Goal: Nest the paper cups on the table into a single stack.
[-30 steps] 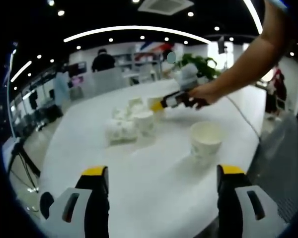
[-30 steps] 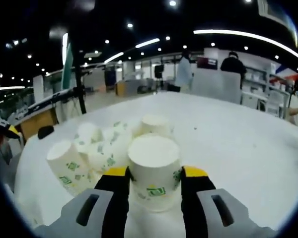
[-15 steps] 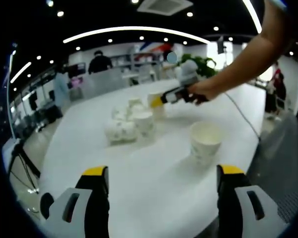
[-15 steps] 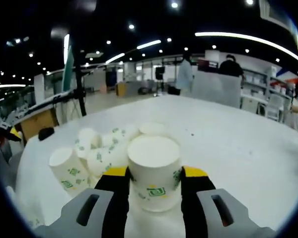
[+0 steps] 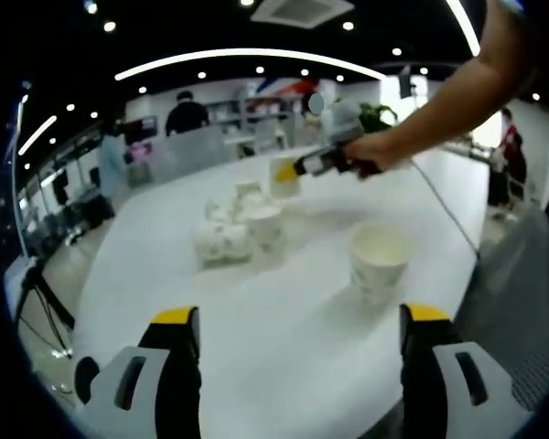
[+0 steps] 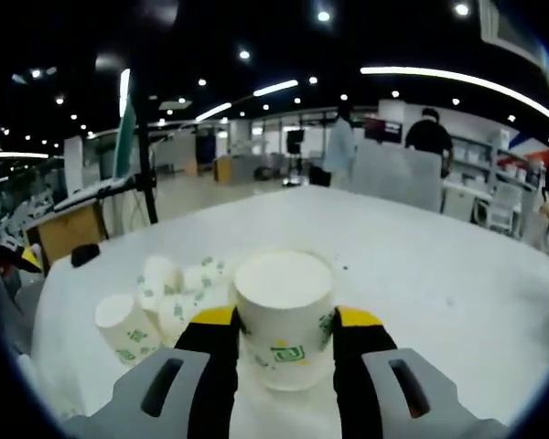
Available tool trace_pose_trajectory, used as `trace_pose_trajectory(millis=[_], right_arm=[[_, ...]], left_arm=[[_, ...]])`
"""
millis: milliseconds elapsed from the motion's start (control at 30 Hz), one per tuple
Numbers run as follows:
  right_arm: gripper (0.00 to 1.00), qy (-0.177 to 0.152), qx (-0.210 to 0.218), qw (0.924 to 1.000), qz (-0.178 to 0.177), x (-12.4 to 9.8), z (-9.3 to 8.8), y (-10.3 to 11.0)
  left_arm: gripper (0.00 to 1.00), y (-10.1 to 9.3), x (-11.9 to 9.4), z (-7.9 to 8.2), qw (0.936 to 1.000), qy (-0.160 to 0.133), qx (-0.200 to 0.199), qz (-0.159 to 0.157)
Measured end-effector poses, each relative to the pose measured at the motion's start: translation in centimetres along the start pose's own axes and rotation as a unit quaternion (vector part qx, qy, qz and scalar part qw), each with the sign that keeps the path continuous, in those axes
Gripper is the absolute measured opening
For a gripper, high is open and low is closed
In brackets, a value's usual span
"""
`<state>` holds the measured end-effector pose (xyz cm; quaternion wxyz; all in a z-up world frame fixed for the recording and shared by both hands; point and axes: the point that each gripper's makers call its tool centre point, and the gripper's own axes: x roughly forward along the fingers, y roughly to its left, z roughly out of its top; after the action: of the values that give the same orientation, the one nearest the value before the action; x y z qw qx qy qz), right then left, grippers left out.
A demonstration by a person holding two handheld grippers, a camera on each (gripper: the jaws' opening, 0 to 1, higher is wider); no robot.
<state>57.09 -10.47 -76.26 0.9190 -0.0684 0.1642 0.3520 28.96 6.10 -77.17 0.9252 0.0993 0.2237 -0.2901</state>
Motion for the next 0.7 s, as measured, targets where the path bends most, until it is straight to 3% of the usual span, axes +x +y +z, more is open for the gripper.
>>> trace_pose_trajectory(millis=[433, 700], right_arm=[[0.37, -0.010, -0.003, 0.9999, -0.002, -1.1, 1.7, -0.7], [0.37, -0.014, -0.005, 0.9999, -0.001, -1.4, 2.3, -0.9]], left_arm=[[0.98, 0.0, -0.1, 0.6, 0.9997, -0.010, -0.020, 0.001], [0.98, 0.1, -0.3, 0.9, 0.9994, -0.018, -0.029, 0.000]])
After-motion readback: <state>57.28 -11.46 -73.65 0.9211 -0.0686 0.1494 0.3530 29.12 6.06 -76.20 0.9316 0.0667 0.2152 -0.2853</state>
